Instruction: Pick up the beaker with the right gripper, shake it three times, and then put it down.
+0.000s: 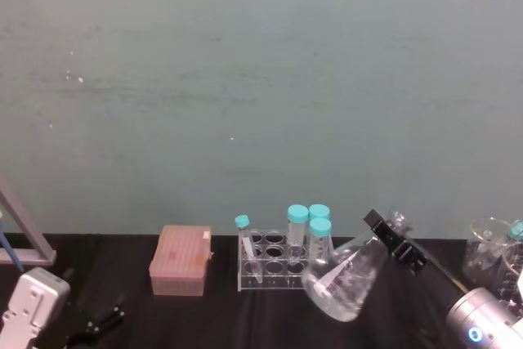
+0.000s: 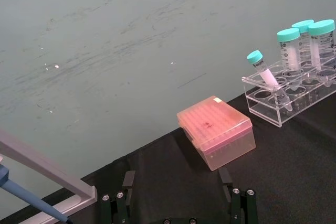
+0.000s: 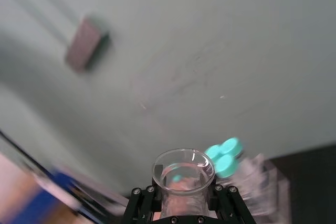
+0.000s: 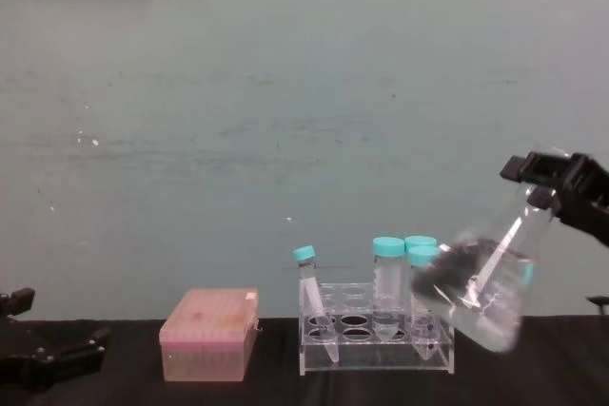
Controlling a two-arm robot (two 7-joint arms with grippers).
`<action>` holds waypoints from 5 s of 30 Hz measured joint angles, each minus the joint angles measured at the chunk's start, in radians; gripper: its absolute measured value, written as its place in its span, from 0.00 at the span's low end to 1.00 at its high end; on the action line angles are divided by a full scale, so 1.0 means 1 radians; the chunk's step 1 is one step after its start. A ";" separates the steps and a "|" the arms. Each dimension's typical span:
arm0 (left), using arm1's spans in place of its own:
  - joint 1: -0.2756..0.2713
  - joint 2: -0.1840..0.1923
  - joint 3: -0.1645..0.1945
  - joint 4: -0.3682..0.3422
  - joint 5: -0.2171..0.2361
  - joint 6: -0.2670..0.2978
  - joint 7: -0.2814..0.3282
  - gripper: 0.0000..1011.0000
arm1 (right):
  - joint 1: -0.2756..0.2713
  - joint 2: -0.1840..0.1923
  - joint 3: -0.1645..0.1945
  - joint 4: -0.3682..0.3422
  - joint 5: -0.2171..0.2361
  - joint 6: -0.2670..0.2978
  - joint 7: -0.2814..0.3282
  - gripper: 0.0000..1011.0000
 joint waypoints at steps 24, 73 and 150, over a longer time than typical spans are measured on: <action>0.000 0.000 0.000 0.000 0.000 0.000 0.000 0.99 | 0.176 0.436 -0.391 0.012 -1.273 -0.359 -0.108 0.45; 0.000 0.000 0.000 0.000 0.000 0.000 0.000 0.99 | 0.048 0.163 -0.138 0.028 -0.625 -0.187 0.080 0.45; 0.000 0.000 0.000 0.000 0.000 0.000 0.000 0.99 | 0.076 0.324 -0.230 -0.007 -1.004 -0.330 -0.009 0.45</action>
